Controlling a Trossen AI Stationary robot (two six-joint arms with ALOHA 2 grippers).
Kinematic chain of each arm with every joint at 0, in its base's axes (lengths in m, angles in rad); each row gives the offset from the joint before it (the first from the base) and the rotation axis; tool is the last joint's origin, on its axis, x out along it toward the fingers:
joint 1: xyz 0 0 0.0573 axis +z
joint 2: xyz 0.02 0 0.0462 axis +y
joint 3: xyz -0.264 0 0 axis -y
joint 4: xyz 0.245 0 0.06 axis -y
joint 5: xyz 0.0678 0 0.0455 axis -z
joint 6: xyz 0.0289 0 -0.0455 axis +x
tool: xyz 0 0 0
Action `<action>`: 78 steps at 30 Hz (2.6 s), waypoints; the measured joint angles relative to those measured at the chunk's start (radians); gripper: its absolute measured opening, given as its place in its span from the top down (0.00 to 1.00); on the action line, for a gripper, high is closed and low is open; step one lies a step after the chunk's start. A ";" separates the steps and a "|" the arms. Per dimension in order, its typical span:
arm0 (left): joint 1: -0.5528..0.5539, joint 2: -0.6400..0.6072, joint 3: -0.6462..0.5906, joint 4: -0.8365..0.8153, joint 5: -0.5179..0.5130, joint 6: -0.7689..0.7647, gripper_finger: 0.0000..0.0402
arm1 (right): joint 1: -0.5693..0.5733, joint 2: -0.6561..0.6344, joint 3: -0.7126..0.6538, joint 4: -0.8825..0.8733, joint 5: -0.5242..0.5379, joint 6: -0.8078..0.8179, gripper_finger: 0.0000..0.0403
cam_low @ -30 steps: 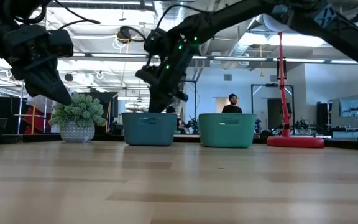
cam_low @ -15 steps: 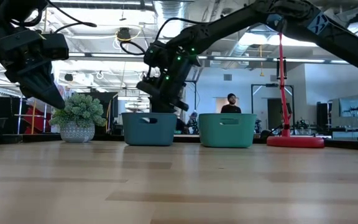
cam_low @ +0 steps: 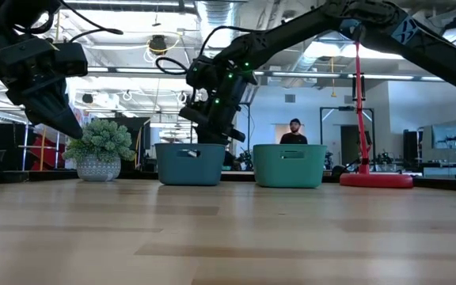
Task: Sort batteries
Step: Put the silver battery into the blue bin, then put the black battery into the green bin
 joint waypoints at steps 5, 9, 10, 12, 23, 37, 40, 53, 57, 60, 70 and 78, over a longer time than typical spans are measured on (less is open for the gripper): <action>0.000 0.000 0.000 0.000 0.000 -0.009 0.84 | -0.001 -0.001 0.000 0.010 0.000 0.000 0.75; 0.000 0.000 0.000 0.001 -0.005 -0.010 0.84 | -0.007 -0.001 0.000 0.009 0.000 0.000 0.72; 0.000 0.000 0.000 0.001 -0.008 -0.010 0.84 | -0.007 -0.001 0.000 0.009 0.000 0.000 0.71; 0.000 0.000 0.000 0.001 -0.011 -0.010 0.84 | -0.008 -0.006 0.000 0.007 0.000 0.000 0.69; 0.000 0.000 0.000 0.049 -0.010 -0.029 0.84 | -0.013 -0.159 0.000 -0.030 0.000 -0.016 0.59; 0.000 0.000 0.000 0.061 -0.039 -0.029 0.81 | 0.058 -0.497 -0.325 -0.079 0.040 -0.008 0.59; 0.000 0.001 0.000 0.061 -0.039 -0.018 0.81 | 0.089 -0.623 -0.492 -0.039 0.063 0.041 0.61; 0.000 0.123 0.004 0.389 -0.026 0.168 0.81 | 0.344 -1.134 -1.083 -0.085 0.226 0.490 0.61; 0.000 0.290 0.087 0.433 -0.007 0.193 0.81 | 0.468 -1.247 -1.194 -0.155 0.227 0.679 0.61; -0.002 0.433 0.187 0.432 0.011 0.252 0.81 | 0.574 -1.325 -1.259 -0.187 0.227 0.820 0.61; -0.049 0.848 0.614 0.438 0.032 0.557 0.81 | 0.943 -1.439 -1.346 -0.281 0.256 1.221 0.61; -0.068 1.159 0.974 0.440 0.084 0.669 0.81 | 1.111 -1.435 -1.367 -0.315 0.258 1.335 0.61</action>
